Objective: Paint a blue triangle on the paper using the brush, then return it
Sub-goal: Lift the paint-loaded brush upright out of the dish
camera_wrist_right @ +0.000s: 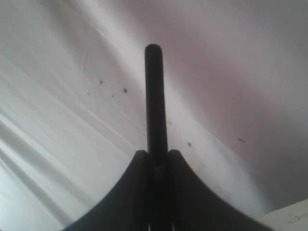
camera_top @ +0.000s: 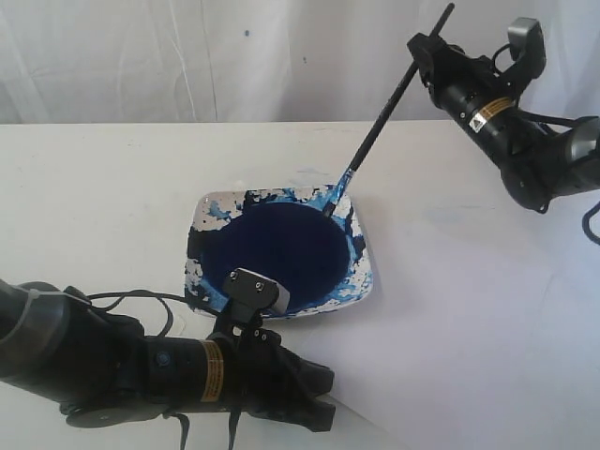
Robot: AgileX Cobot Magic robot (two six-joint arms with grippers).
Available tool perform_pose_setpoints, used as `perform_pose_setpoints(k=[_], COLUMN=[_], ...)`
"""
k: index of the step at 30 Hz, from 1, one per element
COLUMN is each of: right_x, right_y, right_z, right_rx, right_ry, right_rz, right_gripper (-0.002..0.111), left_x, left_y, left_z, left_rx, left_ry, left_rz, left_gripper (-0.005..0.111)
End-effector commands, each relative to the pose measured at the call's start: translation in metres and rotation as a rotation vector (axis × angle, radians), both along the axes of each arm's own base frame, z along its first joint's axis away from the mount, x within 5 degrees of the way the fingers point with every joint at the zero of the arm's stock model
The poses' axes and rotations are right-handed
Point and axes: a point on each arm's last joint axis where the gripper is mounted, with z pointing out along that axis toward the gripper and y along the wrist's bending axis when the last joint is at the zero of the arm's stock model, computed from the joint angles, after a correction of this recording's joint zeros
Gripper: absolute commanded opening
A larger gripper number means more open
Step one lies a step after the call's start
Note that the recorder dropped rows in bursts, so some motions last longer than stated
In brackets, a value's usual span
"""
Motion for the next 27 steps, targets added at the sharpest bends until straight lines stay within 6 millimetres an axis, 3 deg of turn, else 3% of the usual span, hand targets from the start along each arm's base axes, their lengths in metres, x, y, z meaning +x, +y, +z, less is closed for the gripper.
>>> perform_pose_setpoints(k=[1,7,27], right_x=[0.007,0.015,0.043], right_y=[-0.012,-0.016,-0.014], right_z=[-0.012,-0.027,-0.048], right_rx=[0.025,0.055,-0.022], right_ry=[-0.007,-0.029,-0.069], right_rz=[-0.106,-0.164,-0.235], right_gripper=[0.003,0.003,0.003], left_x=[-0.005,-0.005,-0.005], left_y=[0.006,0.006,0.006], left_z=[-0.01,-0.01,-0.01], left_rx=[0.095,0.093,0.101], left_ry=[0.015,0.013,-0.008], left_rz=[-0.024,-0.026,-0.043], left_gripper=[0.0,0.0,0.0])
